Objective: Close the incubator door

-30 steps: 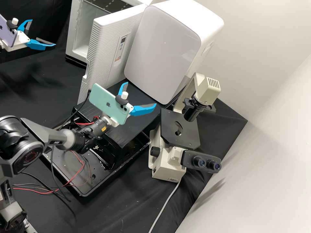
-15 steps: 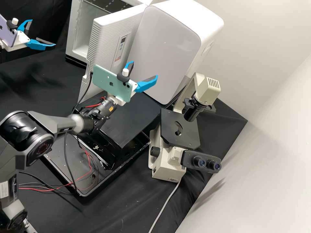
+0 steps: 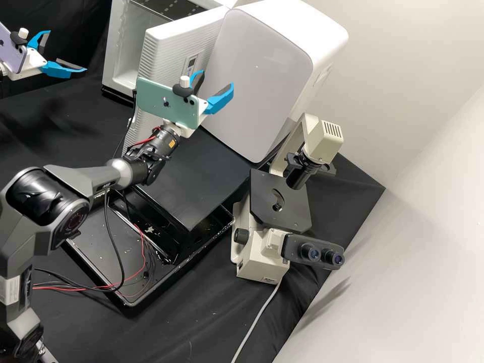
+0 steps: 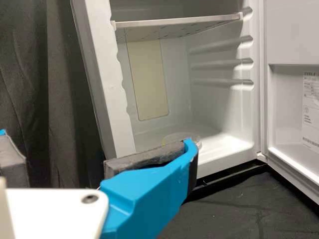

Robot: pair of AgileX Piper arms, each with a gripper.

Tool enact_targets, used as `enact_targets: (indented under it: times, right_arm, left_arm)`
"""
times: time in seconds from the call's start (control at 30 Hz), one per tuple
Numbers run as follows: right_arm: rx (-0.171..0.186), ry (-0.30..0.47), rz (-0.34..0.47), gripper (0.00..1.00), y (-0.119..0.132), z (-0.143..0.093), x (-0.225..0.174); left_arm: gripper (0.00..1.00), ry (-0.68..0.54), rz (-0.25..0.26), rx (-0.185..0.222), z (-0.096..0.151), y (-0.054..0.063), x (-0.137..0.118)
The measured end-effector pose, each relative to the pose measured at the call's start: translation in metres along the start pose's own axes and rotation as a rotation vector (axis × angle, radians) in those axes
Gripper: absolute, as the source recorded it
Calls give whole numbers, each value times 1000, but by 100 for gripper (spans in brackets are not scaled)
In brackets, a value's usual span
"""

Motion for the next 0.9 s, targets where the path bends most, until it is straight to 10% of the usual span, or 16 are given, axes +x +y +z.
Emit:
enact_targets:
  times: [0.9]
  right_arm:
    - [-37, 81, -83, 0, -25, -36, 64]
  left_arm:
    - [100, 0, 1, 0, 0, 0, 0]
